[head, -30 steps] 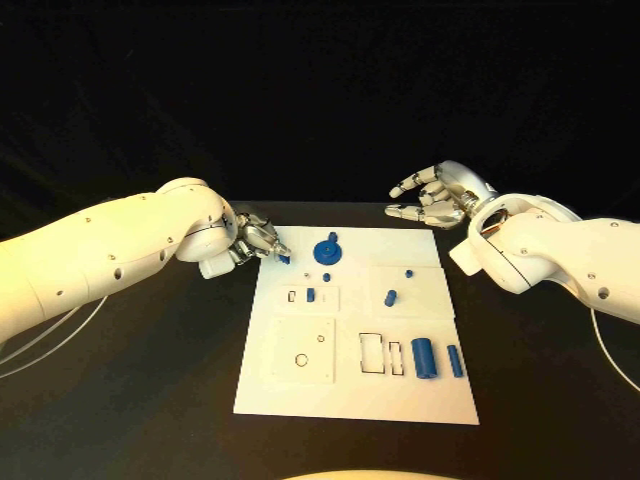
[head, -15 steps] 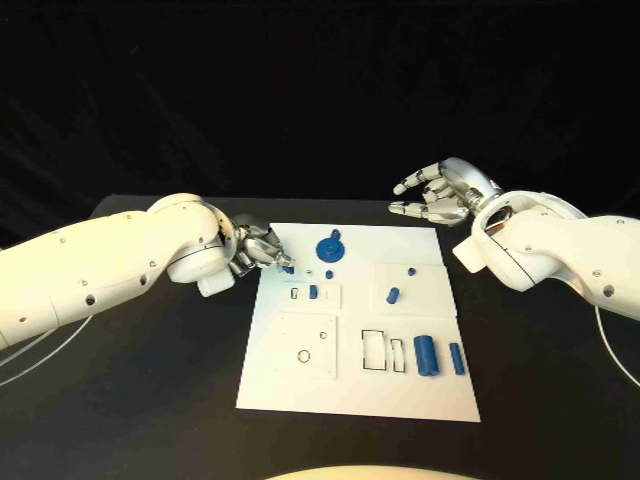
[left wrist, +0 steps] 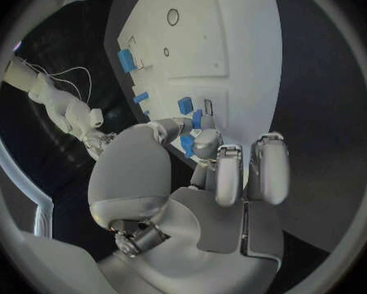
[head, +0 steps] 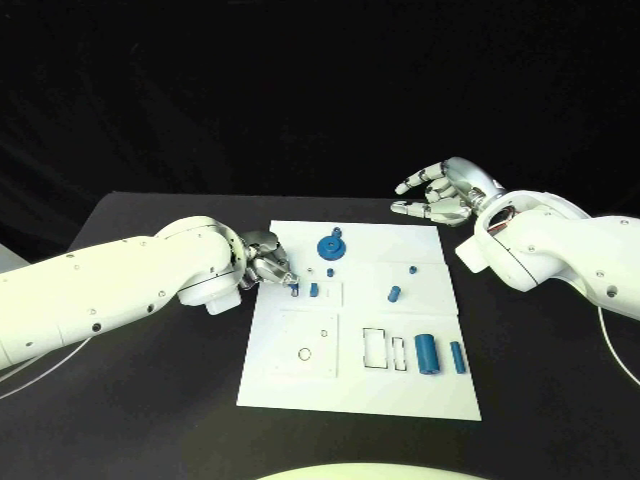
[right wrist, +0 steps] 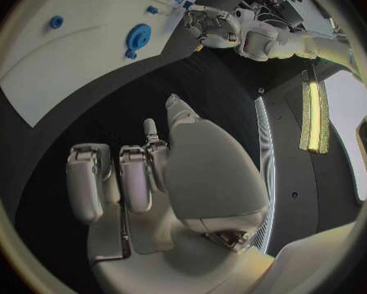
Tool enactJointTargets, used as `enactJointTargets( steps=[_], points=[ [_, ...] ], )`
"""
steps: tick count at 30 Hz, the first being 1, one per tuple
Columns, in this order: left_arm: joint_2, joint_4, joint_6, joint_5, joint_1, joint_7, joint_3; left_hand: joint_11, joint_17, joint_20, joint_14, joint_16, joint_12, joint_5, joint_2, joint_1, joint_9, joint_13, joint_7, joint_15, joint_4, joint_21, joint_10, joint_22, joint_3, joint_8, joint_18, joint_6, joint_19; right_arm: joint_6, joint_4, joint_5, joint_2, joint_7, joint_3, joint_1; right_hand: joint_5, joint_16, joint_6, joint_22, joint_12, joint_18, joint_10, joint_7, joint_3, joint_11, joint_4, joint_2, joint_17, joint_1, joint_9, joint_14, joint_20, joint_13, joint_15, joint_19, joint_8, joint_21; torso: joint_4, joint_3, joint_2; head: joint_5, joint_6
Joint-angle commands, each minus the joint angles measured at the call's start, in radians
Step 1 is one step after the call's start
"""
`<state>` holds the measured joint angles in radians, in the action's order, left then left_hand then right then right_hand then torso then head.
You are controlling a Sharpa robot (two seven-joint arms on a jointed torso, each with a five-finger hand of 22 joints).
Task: Assemble the parts on the task board
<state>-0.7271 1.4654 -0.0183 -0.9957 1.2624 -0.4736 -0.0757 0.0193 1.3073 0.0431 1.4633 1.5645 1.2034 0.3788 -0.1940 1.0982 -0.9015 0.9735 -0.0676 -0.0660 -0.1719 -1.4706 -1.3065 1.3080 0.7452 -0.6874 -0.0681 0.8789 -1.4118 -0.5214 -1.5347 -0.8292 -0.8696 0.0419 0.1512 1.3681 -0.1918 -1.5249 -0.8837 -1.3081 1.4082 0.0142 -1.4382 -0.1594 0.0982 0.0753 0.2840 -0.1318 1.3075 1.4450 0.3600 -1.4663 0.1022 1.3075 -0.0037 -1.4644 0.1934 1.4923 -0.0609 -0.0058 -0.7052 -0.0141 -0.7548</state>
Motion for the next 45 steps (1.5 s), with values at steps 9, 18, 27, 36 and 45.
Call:
enactJointTargets(
  steps=[9,18,27,36,45],
  points=[
    [0.015,-0.003,-0.023,-0.072,-0.007,-0.016,-0.001,0.002,0.263,-0.003,0.107,0.006,0.011,0.008,0.002,-0.009,0.000,0.009,0.014,-0.008,0.193,-0.009,-0.013,0.048,0.186,-0.002,0.017,0.021,-0.009,0.015,-0.001,0.000,0.000,-0.009,0.000,-0.002,-0.006,0.007,0.007,-0.210,-0.003,0.006,0.003,0.001,0.002,-0.002,0.002,0.005,0.159,0.002,-0.001,-0.078,0.000,0.114,0.002,-0.069,0.004,-0.003,0.0001,0.0008,-0.001,0.000,-0.006],
    [0.027,-0.010,-0.053,-0.077,-0.009,-0.024,-0.001,0.002,0.263,-0.003,0.107,0.006,0.011,0.010,0.001,-0.010,0.000,0.008,0.014,-0.008,0.194,-0.010,-0.013,0.049,0.186,-0.002,0.017,0.022,-0.010,0.016,-0.002,0.001,0.000,-0.009,0.000,-0.002,-0.006,0.007,0.007,-0.210,-0.003,0.006,0.003,0.001,0.002,-0.002,0.002,0.005,0.159,0.002,-0.001,-0.078,0.000,0.114,0.002,-0.069,0.004,-0.003,0.0003,0.0013,-0.001,0.000,-0.011],
    [0.029,-0.015,-0.082,-0.084,-0.009,-0.029,-0.001,0.003,0.263,-0.003,0.107,0.006,0.010,0.013,0.000,-0.011,0.000,0.007,0.015,-0.009,0.195,-0.011,-0.014,0.051,0.186,-0.003,0.017,0.023,-0.012,0.017,-0.002,0.002,-0.001,-0.009,0.000,-0.002,-0.006,0.007,0.007,-0.210,-0.003,0.006,0.003,0.001,0.002,-0.002,0.002,0.005,0.159,0.002,-0.001,-0.078,0.000,0.114,0.002,-0.069,0.004,-0.003,-0.0001,0.0013,0.000,0.001,-0.012],
    [0.028,-0.015,-0.086,-0.091,-0.010,-0.031,-0.001,0.003,0.263,-0.004,0.107,0.006,0.010,0.014,-0.001,-0.012,0.000,0.005,0.015,-0.009,0.196,-0.011,-0.013,0.052,0.187,-0.003,0.018,0.023,-0.012,0.017,-0.002,0.002,-0.002,-0.010,0.000,-0.004,-0.006,0.007,0.007,-0.210,-0.003,0.006,0.003,0.001,0.002,-0.002,0.002,0.005,0.159,0.002,-0.001,-0.078,0.000,0.114,0.002,-0.069,0.004,-0.003,0.0000,0.0012,0.000,0.001,-0.013],
    [0.029,-0.022,-0.073,-0.096,-0.011,-0.032,-0.001,0.003,0.263,-0.004,0.107,0.006,0.010,0.015,-0.001,-0.012,0.000,0.006,0.015,-0.009,0.197,-0.011,-0.014,0.052,0.187,-0.003,0.018,0.023,-0.012,0.016,-0.003,0.001,-0.003,-0.011,0.000,-0.004,-0.010,0.007,0.007,-0.210,-0.003,0.006,0.002,0.001,0.003,-0.002,0.002,0.005,0.160,0.003,-0.001,-0.078,-0.001,0.114,0.002,-0.069,0.005,-0.003,-0.0007,0.0010,0.000,0.002,-0.012]
  ],
)
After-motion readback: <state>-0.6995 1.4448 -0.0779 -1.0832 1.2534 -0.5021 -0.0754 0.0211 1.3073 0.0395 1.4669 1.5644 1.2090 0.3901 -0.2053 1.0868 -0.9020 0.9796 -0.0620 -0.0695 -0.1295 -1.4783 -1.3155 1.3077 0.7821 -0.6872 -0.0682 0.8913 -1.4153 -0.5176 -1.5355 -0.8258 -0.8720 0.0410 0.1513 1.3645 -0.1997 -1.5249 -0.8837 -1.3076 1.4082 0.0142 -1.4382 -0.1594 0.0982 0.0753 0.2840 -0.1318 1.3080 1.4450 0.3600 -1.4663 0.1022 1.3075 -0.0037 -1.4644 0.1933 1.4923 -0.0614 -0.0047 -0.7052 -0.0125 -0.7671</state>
